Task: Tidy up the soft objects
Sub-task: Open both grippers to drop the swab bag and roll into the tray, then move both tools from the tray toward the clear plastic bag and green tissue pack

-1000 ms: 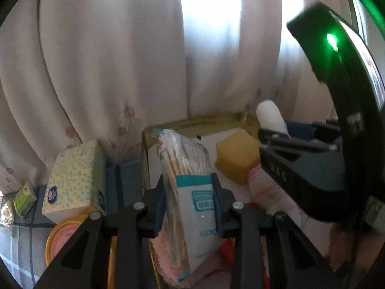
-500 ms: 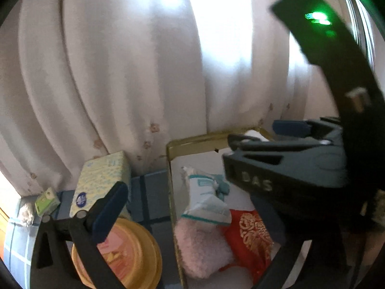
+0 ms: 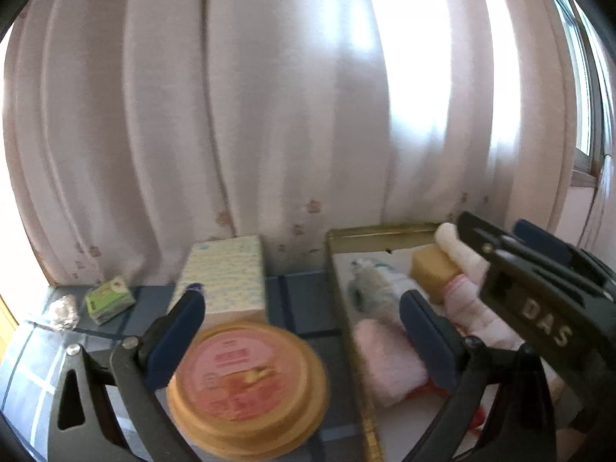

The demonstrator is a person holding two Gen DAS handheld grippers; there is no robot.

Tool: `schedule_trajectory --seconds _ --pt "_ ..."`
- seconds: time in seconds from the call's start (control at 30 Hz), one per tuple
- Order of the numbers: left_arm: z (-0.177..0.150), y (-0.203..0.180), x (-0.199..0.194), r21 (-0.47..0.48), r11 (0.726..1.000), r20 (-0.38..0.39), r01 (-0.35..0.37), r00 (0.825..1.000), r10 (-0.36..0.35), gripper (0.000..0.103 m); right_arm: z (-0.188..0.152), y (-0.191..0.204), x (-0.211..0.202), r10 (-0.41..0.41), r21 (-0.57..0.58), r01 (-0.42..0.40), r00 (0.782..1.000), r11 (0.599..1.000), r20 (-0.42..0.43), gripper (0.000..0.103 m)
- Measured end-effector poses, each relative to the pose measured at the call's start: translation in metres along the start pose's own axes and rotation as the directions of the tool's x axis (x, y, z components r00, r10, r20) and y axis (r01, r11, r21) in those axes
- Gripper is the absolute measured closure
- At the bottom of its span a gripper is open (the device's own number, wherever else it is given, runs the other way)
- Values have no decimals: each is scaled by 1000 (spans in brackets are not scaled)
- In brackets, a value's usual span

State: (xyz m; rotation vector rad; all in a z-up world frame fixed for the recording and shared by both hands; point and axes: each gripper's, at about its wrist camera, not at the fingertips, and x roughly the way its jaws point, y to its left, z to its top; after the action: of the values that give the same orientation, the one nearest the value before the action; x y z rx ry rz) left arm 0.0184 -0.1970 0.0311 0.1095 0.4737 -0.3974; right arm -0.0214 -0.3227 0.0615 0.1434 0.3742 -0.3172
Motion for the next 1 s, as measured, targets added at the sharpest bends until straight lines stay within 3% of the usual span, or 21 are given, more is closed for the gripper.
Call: schedule_trajectory --seconds 0.17,0.3,1.0 --pt "-11 21 -7 -3 997 56 -71 996 71 0 -17 7 -15 -55 46 50 991 998 125 35" --pt "-16 36 -8 -14 994 66 -106 992 106 0 -27 14 -18 -71 24 67 983 997 169 32" --pt "-33 84 -17 -30 980 106 -198 974 200 0 -35 59 -18 -47 -7 49 986 999 162 32"
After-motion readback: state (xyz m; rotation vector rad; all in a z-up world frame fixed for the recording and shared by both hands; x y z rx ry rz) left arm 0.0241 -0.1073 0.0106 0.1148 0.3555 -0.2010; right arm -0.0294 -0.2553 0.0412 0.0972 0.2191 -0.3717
